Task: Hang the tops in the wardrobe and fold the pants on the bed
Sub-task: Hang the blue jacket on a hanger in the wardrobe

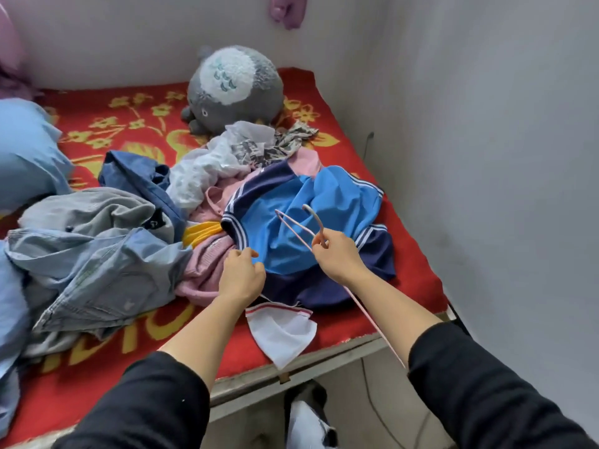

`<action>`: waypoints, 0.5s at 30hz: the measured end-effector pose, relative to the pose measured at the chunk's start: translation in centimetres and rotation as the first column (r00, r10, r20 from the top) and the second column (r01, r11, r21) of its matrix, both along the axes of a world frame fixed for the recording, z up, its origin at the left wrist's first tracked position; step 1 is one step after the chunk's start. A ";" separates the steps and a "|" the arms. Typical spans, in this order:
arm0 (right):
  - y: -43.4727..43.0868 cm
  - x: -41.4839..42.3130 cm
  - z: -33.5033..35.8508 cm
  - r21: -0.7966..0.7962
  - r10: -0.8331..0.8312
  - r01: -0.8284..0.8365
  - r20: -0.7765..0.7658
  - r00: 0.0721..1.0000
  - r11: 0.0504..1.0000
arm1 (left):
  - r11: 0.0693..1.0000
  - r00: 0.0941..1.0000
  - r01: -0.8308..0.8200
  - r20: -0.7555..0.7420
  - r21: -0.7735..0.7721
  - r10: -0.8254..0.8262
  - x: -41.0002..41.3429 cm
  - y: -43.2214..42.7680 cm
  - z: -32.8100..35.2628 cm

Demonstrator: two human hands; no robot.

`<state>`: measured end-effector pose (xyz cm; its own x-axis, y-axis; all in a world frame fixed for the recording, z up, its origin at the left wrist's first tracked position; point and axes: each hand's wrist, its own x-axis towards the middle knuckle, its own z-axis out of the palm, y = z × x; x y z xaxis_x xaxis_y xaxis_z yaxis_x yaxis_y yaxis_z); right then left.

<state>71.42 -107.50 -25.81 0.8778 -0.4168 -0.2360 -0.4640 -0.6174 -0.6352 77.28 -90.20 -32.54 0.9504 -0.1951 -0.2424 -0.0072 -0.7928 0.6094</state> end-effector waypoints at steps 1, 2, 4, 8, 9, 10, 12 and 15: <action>-0.9 1.5 -0.7 -0.004 0.003 -0.003 0.001 1.000 1.000 | 1.000 1.000 -0.019 -0.021 0.000 0.019 1.4 -0.7 -0.7; -1.8 3.1 -1.4 -0.009 0.008 -0.008 0.003 1.000 1.000 | 0.999 0.999 -0.040 -0.036 0.000 0.040 2.9 -1.5 -1.3; -3.5 6.2 -2.9 -0.025 0.015 -0.015 0.004 1.000 1.000 | 0.996 0.993 -0.085 -0.075 0.016 0.086 5.8 -2.8 -2.5; -5.5 11.6 -6.2 -0.037 0.009 -0.008 0.023 1.000 0.999 | 0.982 0.970 -0.187 -0.150 0.031 0.190 10.9 -4.3 -5.1; -5.7 12.7 -7.2 -0.030 0.006 -0.005 0.019 1.000 1.000 | 0.978 0.965 -0.205 -0.157 0.041 0.209 12.2 -4.3 -5.8; -5.6 13.6 -8.2 -0.018 0.015 -0.015 -0.001 1.000 1.000 | 0.973 0.959 -0.224 -0.165 0.057 0.230 13.4 -4.2 -6.6; -5.3 14.7 -10.6 0.023 0.073 -0.071 -0.093 0.993 0.997 | 0.961 0.944 -0.261 -0.181 0.096 0.275 15.6 -3.6 -8.1; -4.3 15.0 -14.4 0.114 0.181 -0.157 -0.253 0.950 0.981 | 0.938 0.920 -0.326 -0.187 0.121 0.344 18.6 -2.6 -10.3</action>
<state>86.38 -111.77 -40.22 0.8361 -0.2334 -0.4965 -0.5149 -0.6462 -0.5633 95.84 -92.78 -42.84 0.8857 0.1560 -0.4374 0.3836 -0.7766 0.4997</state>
